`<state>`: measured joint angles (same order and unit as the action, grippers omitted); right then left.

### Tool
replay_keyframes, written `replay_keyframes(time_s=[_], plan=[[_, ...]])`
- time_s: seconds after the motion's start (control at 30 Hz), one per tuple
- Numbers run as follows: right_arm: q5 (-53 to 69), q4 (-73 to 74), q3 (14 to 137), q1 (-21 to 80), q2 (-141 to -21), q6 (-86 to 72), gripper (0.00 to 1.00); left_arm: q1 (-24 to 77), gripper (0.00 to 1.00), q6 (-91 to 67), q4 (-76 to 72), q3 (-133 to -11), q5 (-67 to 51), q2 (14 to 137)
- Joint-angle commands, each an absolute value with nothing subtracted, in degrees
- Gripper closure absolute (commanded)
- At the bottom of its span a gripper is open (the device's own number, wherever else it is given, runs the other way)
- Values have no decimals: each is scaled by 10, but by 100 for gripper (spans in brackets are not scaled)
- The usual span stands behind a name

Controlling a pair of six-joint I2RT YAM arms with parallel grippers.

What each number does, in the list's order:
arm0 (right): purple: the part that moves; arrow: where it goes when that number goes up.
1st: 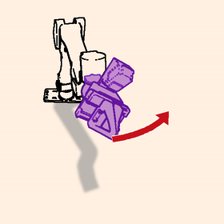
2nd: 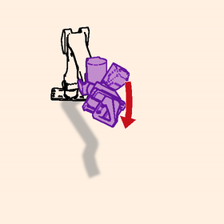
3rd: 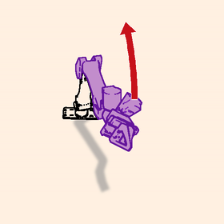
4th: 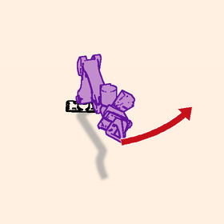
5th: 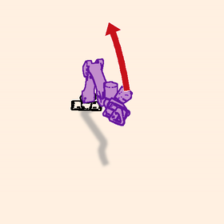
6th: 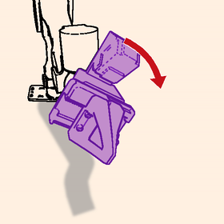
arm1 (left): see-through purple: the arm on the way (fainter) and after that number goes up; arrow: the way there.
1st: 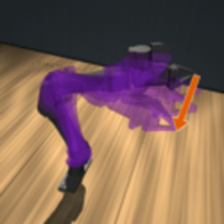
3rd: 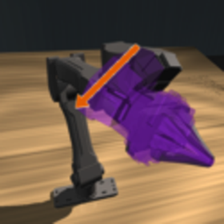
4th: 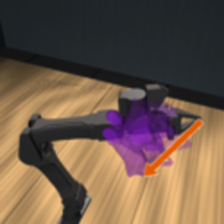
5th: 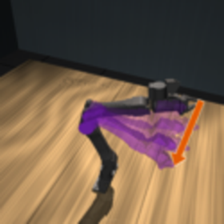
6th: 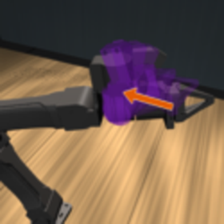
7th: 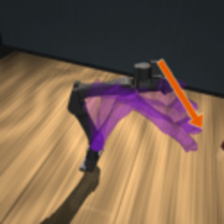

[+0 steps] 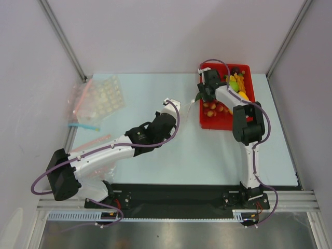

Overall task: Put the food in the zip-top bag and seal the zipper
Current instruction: Pick up the fake fruit from the bin.

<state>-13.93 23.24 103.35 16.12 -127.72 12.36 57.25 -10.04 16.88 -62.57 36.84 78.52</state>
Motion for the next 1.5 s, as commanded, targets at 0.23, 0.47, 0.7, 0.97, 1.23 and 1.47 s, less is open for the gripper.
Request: replay_keyframes(time_s=[0.23,0.47,0.7,0.97,1.23,1.47], plan=[[-120,273,1056,146,-1266,104,100,574,100,-98,154,-630,371,773],[-141,169,929,143,-1107,34,100,574,100,-98,154,-630,363,768],[-139,47,756,155,-936,-61,100,574,99,-99,151,-628,358,767],[-119,50,673,197,-786,-140,100,575,100,-102,146,-626,337,773],[-75,28,563,220,-638,-203,100,574,100,-103,147,-635,322,798],[-6,-53,431,221,-459,-238,100,575,100,-111,149,-642,279,804]])
